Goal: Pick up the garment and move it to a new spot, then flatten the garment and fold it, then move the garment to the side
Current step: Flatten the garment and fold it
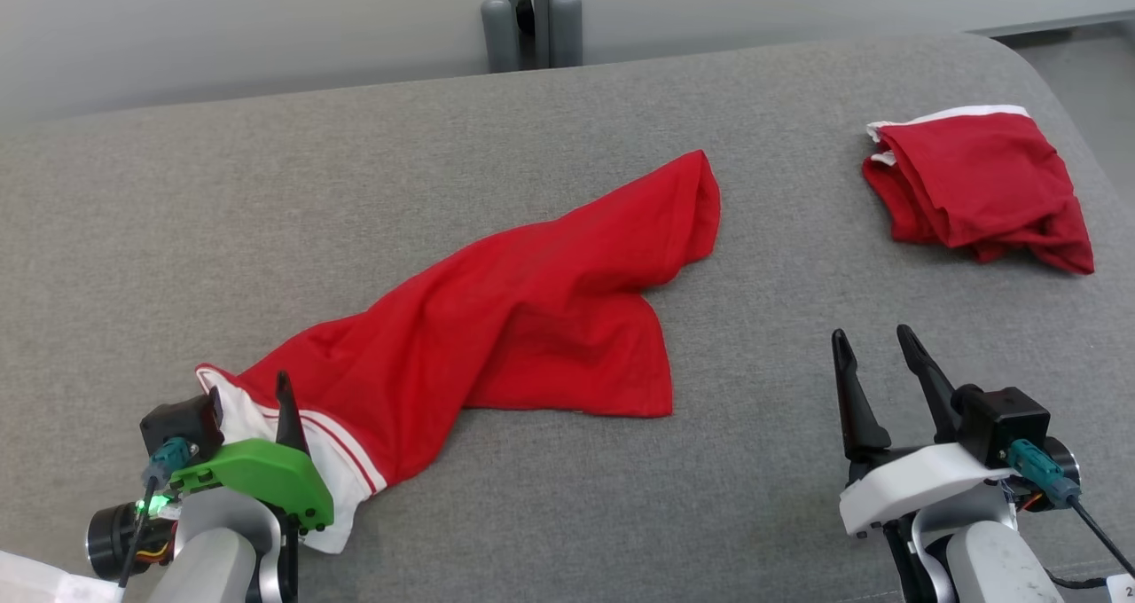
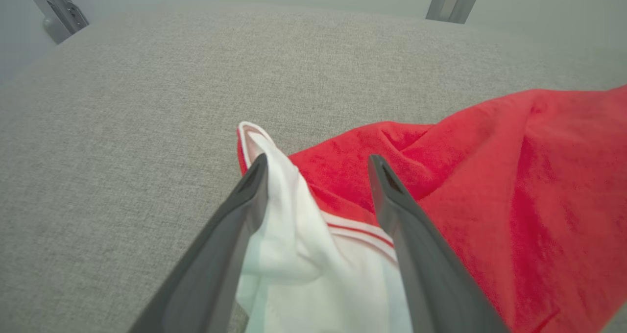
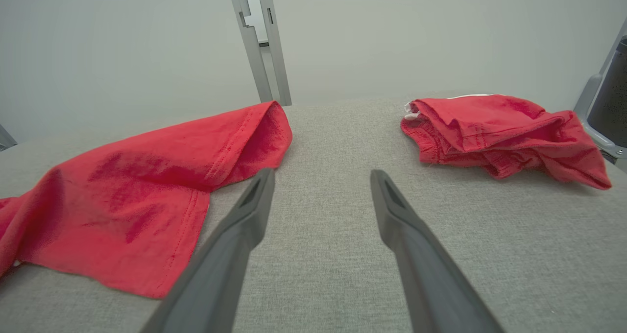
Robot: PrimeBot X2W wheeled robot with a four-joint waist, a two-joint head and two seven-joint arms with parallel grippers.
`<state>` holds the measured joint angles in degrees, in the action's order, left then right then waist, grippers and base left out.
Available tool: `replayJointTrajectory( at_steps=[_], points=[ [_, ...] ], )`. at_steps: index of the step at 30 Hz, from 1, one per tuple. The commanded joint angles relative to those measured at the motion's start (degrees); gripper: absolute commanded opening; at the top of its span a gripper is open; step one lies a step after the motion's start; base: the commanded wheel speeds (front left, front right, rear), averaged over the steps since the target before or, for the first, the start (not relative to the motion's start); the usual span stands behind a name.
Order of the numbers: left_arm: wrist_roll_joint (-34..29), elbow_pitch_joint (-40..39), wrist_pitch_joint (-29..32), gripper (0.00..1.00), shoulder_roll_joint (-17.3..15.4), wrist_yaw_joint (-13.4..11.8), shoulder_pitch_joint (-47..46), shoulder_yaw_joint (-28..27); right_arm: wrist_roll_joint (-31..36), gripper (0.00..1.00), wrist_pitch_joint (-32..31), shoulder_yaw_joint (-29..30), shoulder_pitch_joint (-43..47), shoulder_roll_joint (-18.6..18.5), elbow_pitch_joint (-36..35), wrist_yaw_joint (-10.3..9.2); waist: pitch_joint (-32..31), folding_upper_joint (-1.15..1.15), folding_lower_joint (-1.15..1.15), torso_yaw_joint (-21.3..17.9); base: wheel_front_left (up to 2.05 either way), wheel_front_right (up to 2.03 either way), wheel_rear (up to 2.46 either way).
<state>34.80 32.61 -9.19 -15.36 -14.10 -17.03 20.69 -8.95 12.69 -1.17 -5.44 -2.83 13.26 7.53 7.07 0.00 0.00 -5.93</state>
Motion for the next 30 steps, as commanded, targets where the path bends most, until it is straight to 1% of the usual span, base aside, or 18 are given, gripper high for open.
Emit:
replayJointTrajectory(
  at_steps=[1,4,9,13,20,25,30],
  points=[
    [-0.68,-0.75,-1.12,1.0,-0.38,0.21,0.08,0.05,0.17,1.0,0.34,0.1,0.4,-0.14,0.3,-0.09,-1.65,0.0,0.0,1.9,0.0,0.0,0.0],
    [-1.21,-2.72,-2.46,1.0,-0.23,0.39,1.31,0.48,0.14,1.0,0.49,0.14,0.74,-0.13,0.62,-0.09,-2.91,0.0,0.0,3.41,0.0,0.0,0.0],
    [-2.06,-7.64,-3.96,1.0,0.3,-0.14,4.06,1.45,-0.37,1.0,0.54,0.1,1.58,-0.14,1.24,-0.09,-4.94,0.0,0.0,5.54,0.0,0.0,0.0],
    [-2.5,-11.64,-4.52,1.0,1.09,-1.01,6.83,2.22,-0.54,1.0,0.64,-0.04,2.05,-0.14,1.59,-0.09,-6.33,0.0,0.0,6.76,0.0,0.0,0.0],
    [-2.74,-16.49,-4.83,1.0,2.39,-1.62,10.23,3.62,-0.46,1.0,0.31,-0.76,2.82,-0.14,1.69,-0.09,-7.47,0.0,0.0,8.59,0.0,0.0,0.0],
    [-3.36,-18.56,-4.47,1.0,2.29,-2.13,10.04,4.34,1.84,1.0,-0.68,-3.15,0.34,-0.12,1.66,-0.09,-7.24,0.0,0.0,10.42,0.0,0.0,0.0],
    [-3.86,-20.07,-4.2,1.0,2.18,-2.43,9.16,4.72,7.69,1.0,-3.96,-7.08,-4.98,-0.14,3.24,-0.09,-6.3,0.0,0.0,13.3,0.0,0.0,0.0]
  ],
)
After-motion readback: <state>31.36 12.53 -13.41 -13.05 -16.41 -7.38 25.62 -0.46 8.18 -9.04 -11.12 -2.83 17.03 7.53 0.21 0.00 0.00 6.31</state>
